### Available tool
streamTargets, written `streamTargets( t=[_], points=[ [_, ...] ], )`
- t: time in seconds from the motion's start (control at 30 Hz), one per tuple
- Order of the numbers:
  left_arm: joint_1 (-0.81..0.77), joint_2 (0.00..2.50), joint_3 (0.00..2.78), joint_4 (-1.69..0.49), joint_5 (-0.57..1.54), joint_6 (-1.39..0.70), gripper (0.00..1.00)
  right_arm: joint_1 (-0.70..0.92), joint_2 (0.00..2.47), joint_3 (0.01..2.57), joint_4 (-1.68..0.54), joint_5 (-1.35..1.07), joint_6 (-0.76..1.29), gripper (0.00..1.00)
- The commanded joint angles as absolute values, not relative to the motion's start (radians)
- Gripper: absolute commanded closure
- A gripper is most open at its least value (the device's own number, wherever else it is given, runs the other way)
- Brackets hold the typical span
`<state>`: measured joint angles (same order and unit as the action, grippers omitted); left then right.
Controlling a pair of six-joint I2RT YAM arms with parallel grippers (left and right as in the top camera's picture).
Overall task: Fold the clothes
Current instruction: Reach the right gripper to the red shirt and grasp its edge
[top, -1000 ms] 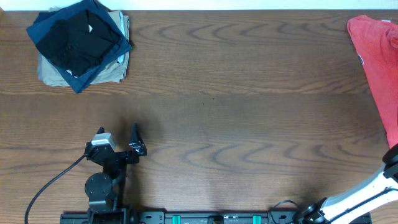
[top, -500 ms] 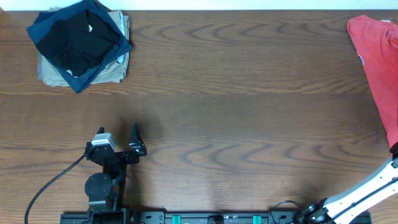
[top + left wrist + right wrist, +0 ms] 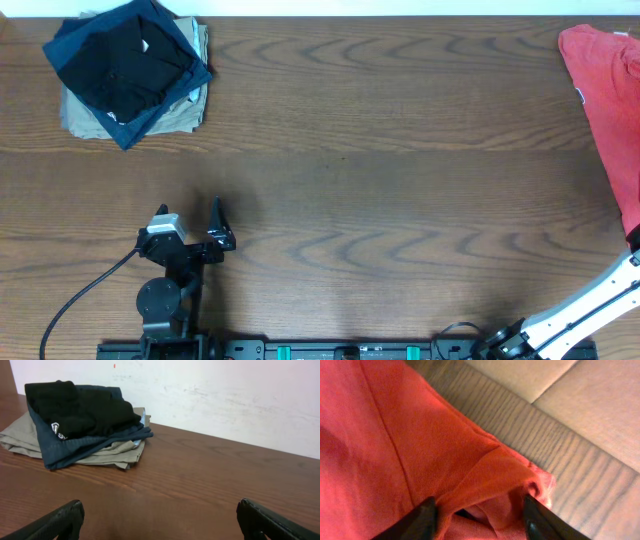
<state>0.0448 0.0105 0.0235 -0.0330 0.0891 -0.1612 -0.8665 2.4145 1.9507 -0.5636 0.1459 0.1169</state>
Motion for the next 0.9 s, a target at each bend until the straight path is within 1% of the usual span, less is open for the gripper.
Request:
streamTargets(
  t=[0.0, 0.03, 0.07, 0.17, 0.2, 0.23, 0.27, 0.6, 0.87],
  points=[
    [0.049, 0.004, 0.004, -0.063, 0.093, -0.17, 0.02, -0.878, 2.436, 1.971, -0.56, 0.141, 0.119, 0.51],
    [0.049, 0.004, 0.004, -0.063, 0.093, -0.17, 0.02, -0.878, 2.436, 1.971, -0.561, 0.141, 0.119, 0.5],
    [0.049, 0.004, 0.004, -0.062, 0.093, -0.17, 0.02, -0.879, 2.436, 1.97, -0.562, 0.141, 0.119, 0.53],
    [0.049, 0.004, 0.004, -0.062, 0.093, -0.17, 0.02, -0.881, 2.436, 1.969, -0.563, 0.141, 0.119, 0.77],
    [0.049, 0.004, 0.004, -0.062, 0.093, -0.17, 0.02, -0.881, 2.436, 1.969, -0.565, 0.141, 0.119, 0.89],
    [0.049, 0.004, 0.004, -0.062, 0.093, -0.17, 0.02, -0.881, 2.436, 1.969, -0.567, 0.141, 0.119, 0.96],
    [0.049, 0.004, 0.004, -0.063, 0.093, -0.17, 0.02, -0.881, 2.436, 1.969, -0.569, 0.141, 0.12, 0.99],
    [0.049, 0.004, 0.004, -0.063, 0.093, -0.17, 0.02, -0.854, 2.387, 1.969, -0.598, 0.14, 0.138, 0.99],
    [0.049, 0.004, 0.004, -0.063, 0.093, -0.17, 0.02, -0.746, 2.248, 1.969, -0.596, 0.007, 0.168, 0.99]
  ],
)
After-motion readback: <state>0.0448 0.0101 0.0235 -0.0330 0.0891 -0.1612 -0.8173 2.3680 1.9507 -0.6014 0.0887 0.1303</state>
